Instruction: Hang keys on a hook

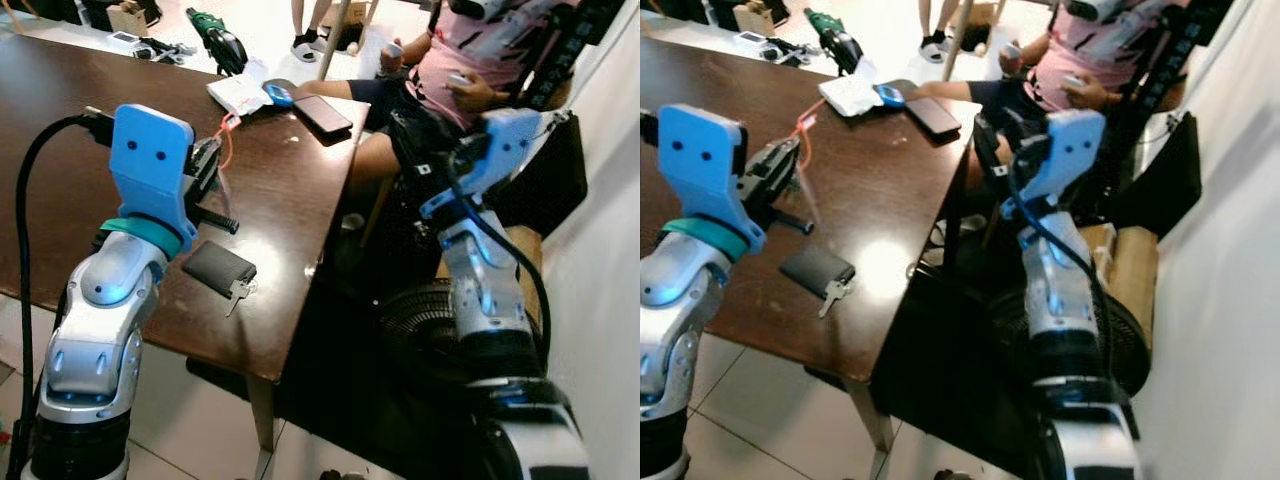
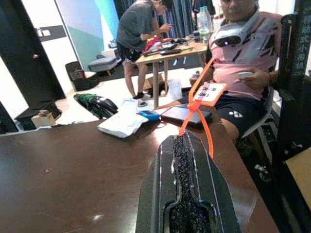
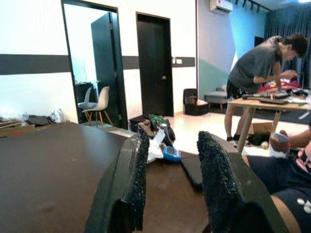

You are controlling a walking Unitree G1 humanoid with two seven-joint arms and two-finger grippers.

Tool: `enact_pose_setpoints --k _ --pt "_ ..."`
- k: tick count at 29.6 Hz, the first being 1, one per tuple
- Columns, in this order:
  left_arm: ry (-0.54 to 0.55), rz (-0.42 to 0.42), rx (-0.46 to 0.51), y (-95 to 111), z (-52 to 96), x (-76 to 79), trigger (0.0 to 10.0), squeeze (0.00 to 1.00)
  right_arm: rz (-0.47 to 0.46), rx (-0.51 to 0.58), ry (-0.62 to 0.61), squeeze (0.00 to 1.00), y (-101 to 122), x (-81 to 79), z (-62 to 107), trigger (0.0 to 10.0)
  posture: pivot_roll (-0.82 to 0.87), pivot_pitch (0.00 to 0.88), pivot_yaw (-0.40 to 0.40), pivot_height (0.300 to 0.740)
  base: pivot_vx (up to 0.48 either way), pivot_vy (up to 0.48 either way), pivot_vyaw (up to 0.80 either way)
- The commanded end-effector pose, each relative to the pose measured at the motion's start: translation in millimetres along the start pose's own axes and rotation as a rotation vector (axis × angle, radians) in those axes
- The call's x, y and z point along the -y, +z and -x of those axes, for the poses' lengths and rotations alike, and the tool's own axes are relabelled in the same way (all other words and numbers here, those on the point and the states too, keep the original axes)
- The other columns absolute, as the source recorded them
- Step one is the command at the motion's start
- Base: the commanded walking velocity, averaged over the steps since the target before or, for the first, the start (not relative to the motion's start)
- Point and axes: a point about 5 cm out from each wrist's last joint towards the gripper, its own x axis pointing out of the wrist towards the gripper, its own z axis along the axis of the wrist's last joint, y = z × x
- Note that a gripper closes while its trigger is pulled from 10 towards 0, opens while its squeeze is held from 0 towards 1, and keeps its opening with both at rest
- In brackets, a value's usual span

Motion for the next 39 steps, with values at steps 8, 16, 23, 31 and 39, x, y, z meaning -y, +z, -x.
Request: enact_pose_setpoints --k 8,16,23,31,39 --pt "0.01 -0.036 -0.02 -10.3 -2.5 -1.9 10.0 0.0 0.042 -0.008 -0.016 0.0 -3.2 -11.5 1.0 10.0 0.11 0.0 0.072 0.74 0.0 0.0 0.3" --pt "0.003 -0.033 -0.026 -13.0 -2.2 0.1 10.0 0.0 0.046 -0.023 -0.02 0.0 -3.8 -12.3 3.9 10.0 0.1 0.0 0.073 0.74 0.0 0.0 0.8" --pt "0.001 -0.034 -0.026 -14.1 -2.6 0.2 10.0 0.0 0.053 -0.027 -0.028 0.0 -3.8 -12.0 4.1 10.0 0.1 0.0 0.072 0.74 0.0 0.0 0.8" --pt "0.0 -0.037 -0.027 -14.9 -2.8 0.2 10.0 0.0 0.055 -0.037 -0.041 0.0 -5.0 -12.0 4.3 10.0 0.1 0.0 0.071 0.74 0.0 0.0 0.46" --pt "-0.014 -0.039 -0.033 -15.8 -2.5 1.6 10.0 0.0 0.011 -0.051 -0.03 0.0 -8.6 -14.5 6.3 10.0 0.1 0.0 0.074 0.74 0.0 0.0 0.0"
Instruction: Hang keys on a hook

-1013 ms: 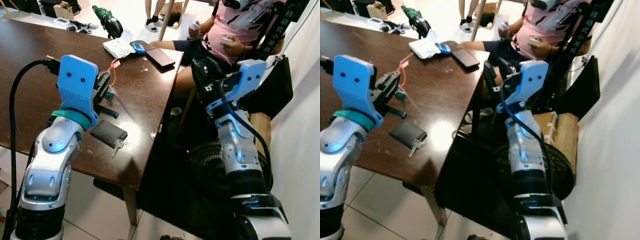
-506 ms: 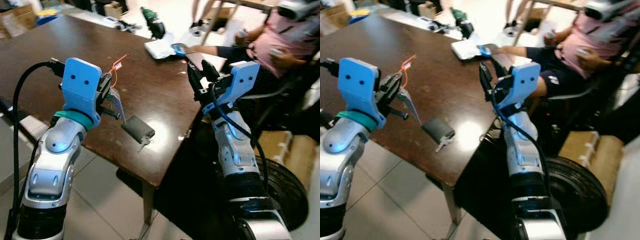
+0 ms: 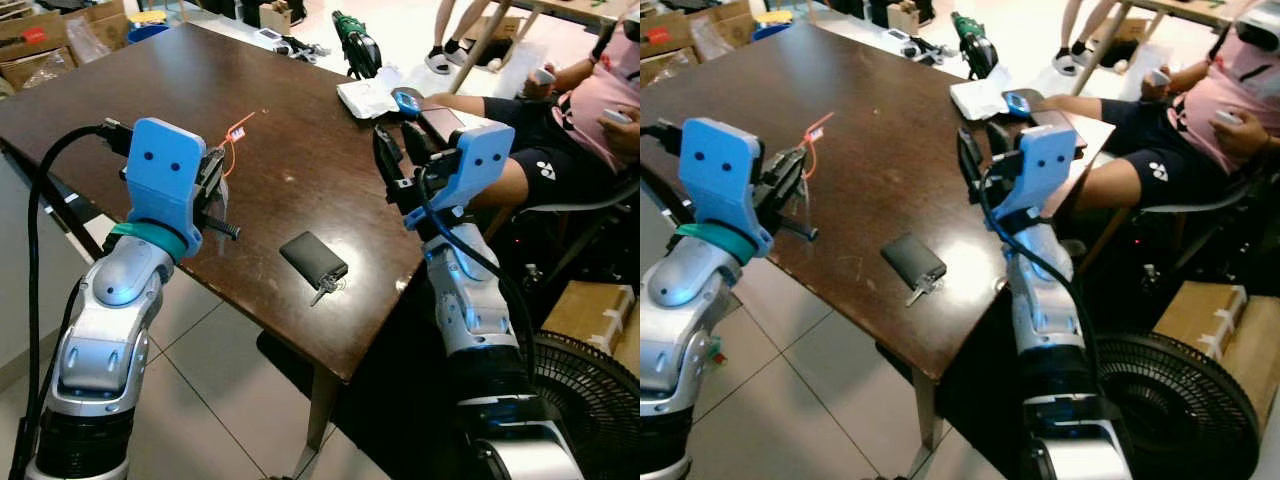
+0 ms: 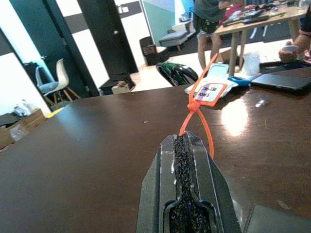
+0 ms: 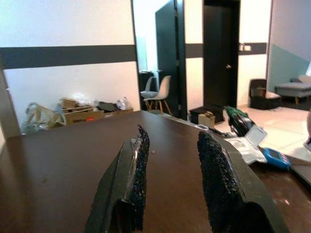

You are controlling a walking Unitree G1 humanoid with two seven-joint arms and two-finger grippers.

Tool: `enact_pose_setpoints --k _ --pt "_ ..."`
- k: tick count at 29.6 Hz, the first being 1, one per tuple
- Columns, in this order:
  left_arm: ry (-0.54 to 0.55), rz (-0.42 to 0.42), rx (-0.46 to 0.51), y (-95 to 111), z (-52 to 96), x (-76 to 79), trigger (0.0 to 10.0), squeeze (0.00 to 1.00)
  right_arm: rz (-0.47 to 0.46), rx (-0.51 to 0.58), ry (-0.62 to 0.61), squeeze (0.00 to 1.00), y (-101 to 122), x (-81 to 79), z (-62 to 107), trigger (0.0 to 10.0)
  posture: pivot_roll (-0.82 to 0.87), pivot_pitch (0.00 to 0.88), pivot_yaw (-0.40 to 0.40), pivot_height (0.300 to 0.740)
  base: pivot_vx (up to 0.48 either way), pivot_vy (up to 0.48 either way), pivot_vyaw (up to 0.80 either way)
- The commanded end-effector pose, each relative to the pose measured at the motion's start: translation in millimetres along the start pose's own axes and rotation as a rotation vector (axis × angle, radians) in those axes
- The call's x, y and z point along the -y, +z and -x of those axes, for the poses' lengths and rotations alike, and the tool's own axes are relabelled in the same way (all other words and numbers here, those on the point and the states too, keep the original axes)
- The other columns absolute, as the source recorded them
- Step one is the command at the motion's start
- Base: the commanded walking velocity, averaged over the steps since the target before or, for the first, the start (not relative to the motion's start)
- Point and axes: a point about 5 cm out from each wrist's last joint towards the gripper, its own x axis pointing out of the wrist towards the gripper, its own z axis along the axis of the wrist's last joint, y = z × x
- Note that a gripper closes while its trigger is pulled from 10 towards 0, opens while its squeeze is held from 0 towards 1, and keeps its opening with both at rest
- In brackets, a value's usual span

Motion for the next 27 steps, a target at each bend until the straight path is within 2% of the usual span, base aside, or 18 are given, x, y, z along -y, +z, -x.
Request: enact_pose_setpoints --k 1,9,10,11,13,15,17,19,20,21,22,24,25,27 --pt "-0.013 -0.01 -0.018 -4.8 0.7 0.7 10.0 0.0 -0.025 -0.019 0.015 0.0 -4.1 -3.2 2.4 10.0 0.1 0.0 0.074 0.74 0.0 0.0 0.0" --pt "-0.033 -0.011 -0.022 -5.2 1.0 2.6 10.0 0.0 -0.051 -0.076 0.062 0.0 -12.3 -7.5 5.1 10.0 0.1 0.0 0.074 0.74 0.0 0.0 0.0" --pt "-0.065 -0.013 -0.028 -5.5 1.9 5.8 10.0 0.0 0.005 -0.231 0.097 0.0 -33.8 -7.9 10.5 10.0 0.1 0.0 0.073 0.74 0.0 0.0 0.0" --pt "-0.065 -0.013 -0.028 -5.5 1.9 5.8 10.0 0.0 0.005 -0.231 0.097 0.0 -33.8 -7.9 10.5 10.0 0.1 0.0 0.073 0.74 0.0 0.0 0.0" --pt "-0.102 -0.014 -0.041 -7.3 3.7 10.4 10.0 0.0 0.003 -0.505 0.108 0.0 -65.0 -2.6 14.7 10.0 0.1 0.0 0.073 0.74 0.0 0.0 0.0" --pt "-0.102 -0.014 -0.041 -7.3 3.7 10.4 10.0 0.0 0.003 -0.505 0.108 0.0 -65.0 -2.6 14.7 10.0 0.1 0.0 0.073 0.74 0.0 0.0 0.0" --pt "-0.106 -0.01 -0.052 -8.6 4.1 11.1 10.0 0.0 0.099 -0.614 0.203 0.0 -72.9 -10.1 -0.5 10.0 0.11 0.0 0.068 0.74 0.0 0.0 0.0" --pt "-0.106 -0.01 -0.052 -8.6 4.1 11.1 10.0 0.0 0.099 -0.614 0.203 0.0 -72.9 -10.1 -0.5 10.0 0.11 0.0 0.068 0.74 0.0 0.0 0.0" --pt "-0.106 -0.007 -0.055 -8.7 4.6 11.5 10.0 0.0 0.168 -0.644 0.271 0.0 -75.1 -16.5 -7.1 10.0 0.12 0.0 0.062 0.74 0.0 0.0 0.0" --pt "-0.106 -0.007 -0.055 -8.7 4.6 11.5 10.0 0.0 0.168 -0.644 0.271 0.0 -75.1 -16.5 -7.1 10.0 0.12 0.0 0.062 0.74 0.0 0.0 0.0" --pt "-0.107 -0.006 -0.059 -9.0 5.5 12.4 10.0 0.0 0.233 -0.679 0.34 0.0 -78.6 -22.8 -10.4 10.0 0.13 0.0 0.055 0.74 0.0 0.0 0.0" --pt "-0.107 -0.006 -0.059 -9.0 5.5 12.4 10.0 0.0 0.233 -0.679 0.34 0.0 -78.6 -22.8 -10.4 10.0 0.13 0.0 0.055 0.74 0.0 0.0 0.0" --pt "-0.107 -0.004 -0.062 -9.2 6.7 13.4 10.0 0.0 0.277 -0.71 0.4 0.0 -82.1 -28.0 -10.8 10.0 0.13 0.0 0.049 0.74 0.0 0.0 0.0" --pt "-0.107 0.0 -0.069 -9.4 9.2 14.6 10.0 0.0 0.296 -0.759 0.534 0.0 -88.2 -40.7 -7.7 10.0 0.13 0.0 0.042 0.74 0.0 0.0 0.0"
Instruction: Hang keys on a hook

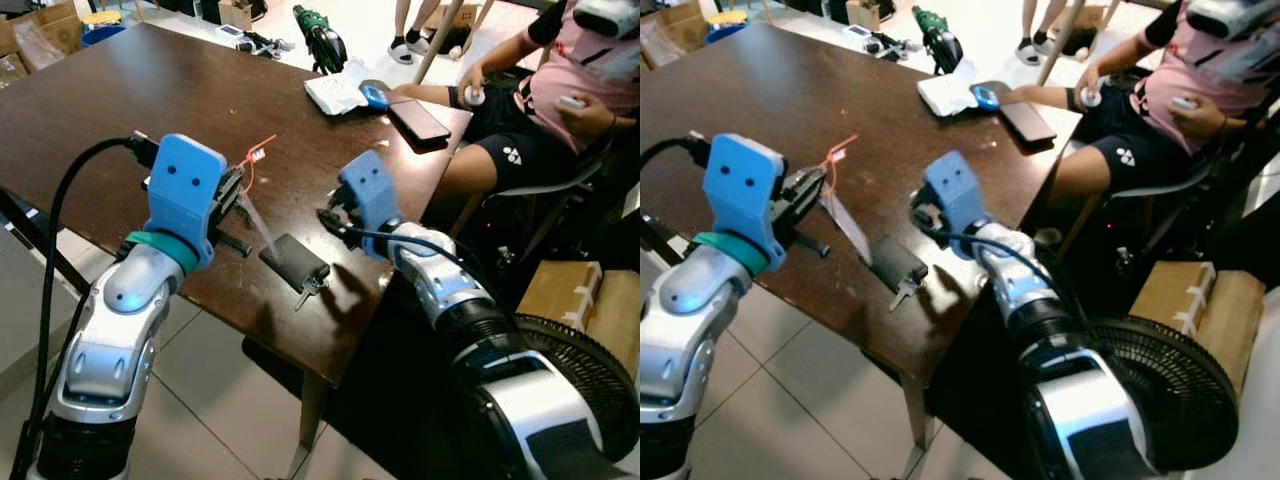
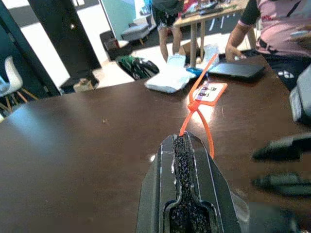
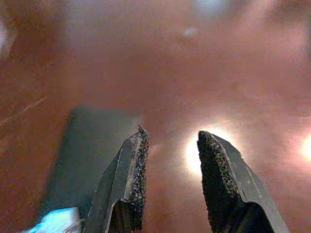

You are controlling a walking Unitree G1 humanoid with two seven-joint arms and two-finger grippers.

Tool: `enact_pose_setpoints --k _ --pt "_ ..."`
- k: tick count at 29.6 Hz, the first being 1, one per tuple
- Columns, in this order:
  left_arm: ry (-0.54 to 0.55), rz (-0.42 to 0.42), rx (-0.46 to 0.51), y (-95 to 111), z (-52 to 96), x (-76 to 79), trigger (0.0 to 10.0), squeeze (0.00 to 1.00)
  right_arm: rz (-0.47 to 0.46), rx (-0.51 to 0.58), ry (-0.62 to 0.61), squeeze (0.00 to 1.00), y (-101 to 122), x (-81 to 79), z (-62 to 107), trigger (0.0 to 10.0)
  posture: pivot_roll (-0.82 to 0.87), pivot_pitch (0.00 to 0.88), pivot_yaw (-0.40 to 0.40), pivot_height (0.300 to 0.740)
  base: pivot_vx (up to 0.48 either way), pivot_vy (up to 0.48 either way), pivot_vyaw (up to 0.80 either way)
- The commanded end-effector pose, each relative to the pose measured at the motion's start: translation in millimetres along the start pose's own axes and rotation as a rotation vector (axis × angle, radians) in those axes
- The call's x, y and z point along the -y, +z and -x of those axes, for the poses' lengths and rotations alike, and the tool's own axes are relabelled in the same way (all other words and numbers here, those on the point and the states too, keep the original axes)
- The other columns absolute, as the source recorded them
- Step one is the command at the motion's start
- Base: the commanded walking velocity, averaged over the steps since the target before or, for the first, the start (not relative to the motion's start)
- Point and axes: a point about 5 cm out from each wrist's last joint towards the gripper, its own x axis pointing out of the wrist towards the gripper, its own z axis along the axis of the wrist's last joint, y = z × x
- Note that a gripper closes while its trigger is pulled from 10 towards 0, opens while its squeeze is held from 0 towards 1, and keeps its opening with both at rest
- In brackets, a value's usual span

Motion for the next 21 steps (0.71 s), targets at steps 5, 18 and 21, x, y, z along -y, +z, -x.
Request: enact_pose_setpoints --k 5,18,21 --pt "-0.02 0.013 -0.013 0.3 3.5 5.7 10.0 0.0 0.084 -0.039 0.202 0.0 -2.6 -21.9 -7.1 10.0 0.14 0.018 0.038 0.74 0.0 0.0 0.0" --pt "-0.036 0.02 -0.008 3.0 1.9 9.4 10.0 0.0 0.167 -0.026 0.436 0.0 -20.5 -11.9 23.3 10.0 0.11 0.019 0.037 0.74 0.0 0.0 0.0" --pt "-0.039 0.02 -0.007 3.2 0.9 9.9 10.0 0.0 0.101 -0.024 0.381 0.0 -23.9 -8.1 23.7 10.0 0.1 0.015 0.041 0.74 0.0 0.0 0.0"
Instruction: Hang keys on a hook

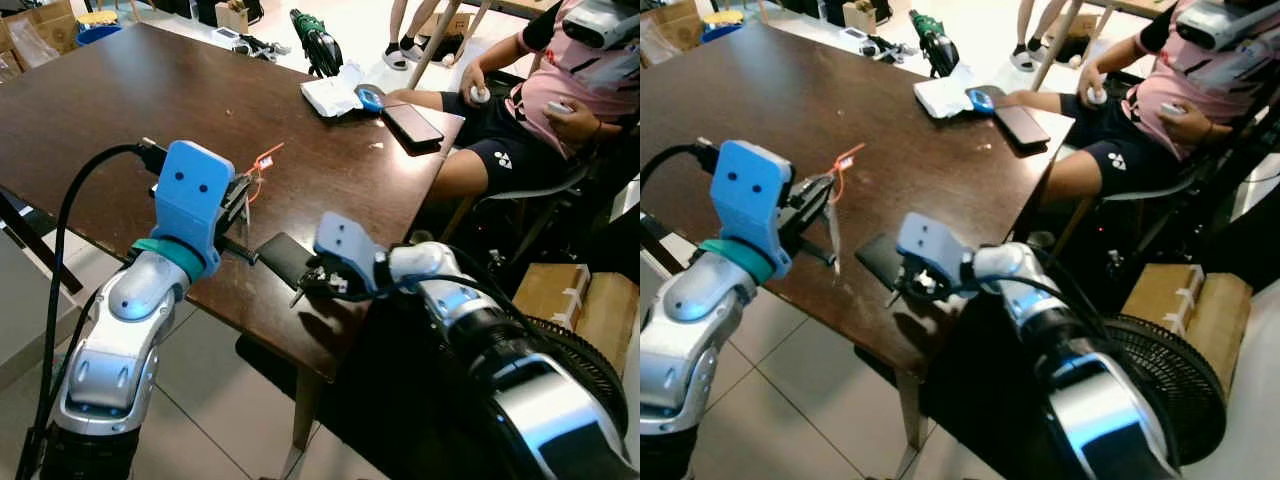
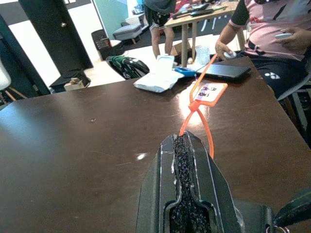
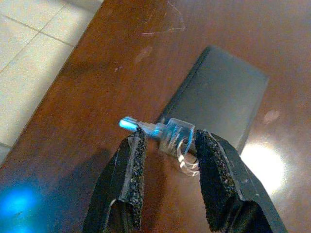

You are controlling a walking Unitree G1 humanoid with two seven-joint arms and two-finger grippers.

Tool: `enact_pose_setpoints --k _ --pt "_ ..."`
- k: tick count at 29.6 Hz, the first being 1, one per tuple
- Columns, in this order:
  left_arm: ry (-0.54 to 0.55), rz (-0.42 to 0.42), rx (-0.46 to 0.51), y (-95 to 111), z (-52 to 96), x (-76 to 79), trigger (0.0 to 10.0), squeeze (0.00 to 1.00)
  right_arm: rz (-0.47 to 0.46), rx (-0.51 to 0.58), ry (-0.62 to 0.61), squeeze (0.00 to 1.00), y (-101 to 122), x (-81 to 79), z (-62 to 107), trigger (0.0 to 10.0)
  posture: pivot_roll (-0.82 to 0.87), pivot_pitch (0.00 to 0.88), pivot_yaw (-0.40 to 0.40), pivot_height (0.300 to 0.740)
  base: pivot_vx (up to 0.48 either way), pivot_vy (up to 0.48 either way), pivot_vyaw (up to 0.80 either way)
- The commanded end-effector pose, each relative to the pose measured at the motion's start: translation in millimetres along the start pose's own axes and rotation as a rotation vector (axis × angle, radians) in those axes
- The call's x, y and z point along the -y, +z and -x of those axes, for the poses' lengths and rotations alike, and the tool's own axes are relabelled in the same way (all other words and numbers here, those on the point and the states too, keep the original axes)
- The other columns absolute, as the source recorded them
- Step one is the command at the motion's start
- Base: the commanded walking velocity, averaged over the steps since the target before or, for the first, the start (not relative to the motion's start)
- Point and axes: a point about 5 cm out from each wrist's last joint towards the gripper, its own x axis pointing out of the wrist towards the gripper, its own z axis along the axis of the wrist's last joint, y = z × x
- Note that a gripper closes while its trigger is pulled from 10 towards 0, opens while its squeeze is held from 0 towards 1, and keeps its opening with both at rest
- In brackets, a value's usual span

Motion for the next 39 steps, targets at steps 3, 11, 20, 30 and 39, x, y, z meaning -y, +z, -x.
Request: enact_pose_setpoints --k 3,11,20,30,39 --pt "-0.017 0.005 -0.004 0.2 -0.7 2.3 10.0 0.0 -0.129 0.024 -0.12 0.0 -2.3 6.8 -1.5 10.0 0.1 0.01 0.041 0.74 0.0 0.0 0.0" --pt "-0.015 0.006 -0.005 0.0 -0.7 1.8 10.0 0.0 -0.208 -0.027 -0.219 0.0 -8.8 12.3 -3.4 10.0 0.1 0.008 0.041 0.74 0.0 0.0 0.0" --pt "-0.01 0.008 -0.007 -0.6 -0.2 1.7 10.0 0.0 -0.192 -0.105 -0.181 0.0 -9.1 10.0 -9.7 10.0 0.1 0.009 0.033 0.74 0.0 0.0 0.0" --pt "-0.001 0.01 -0.013 -1.7 1.5 0.9 10.0 0.0 -0.162 -0.145 -0.179 0.0 -3.3 11.2 -16.6 10.0 0.11 0.02 0.031 0.74 0.0 0.0 0.0" --pt "0.006 0.011 -0.017 -0.7 4.4 0.8 10.0 0.0 -0.12 -0.063 -0.167 0.0 17.4 4.6 -35.6 10.0 0.12 0.038 0.029 0.74 0.0 0.0 0.0"
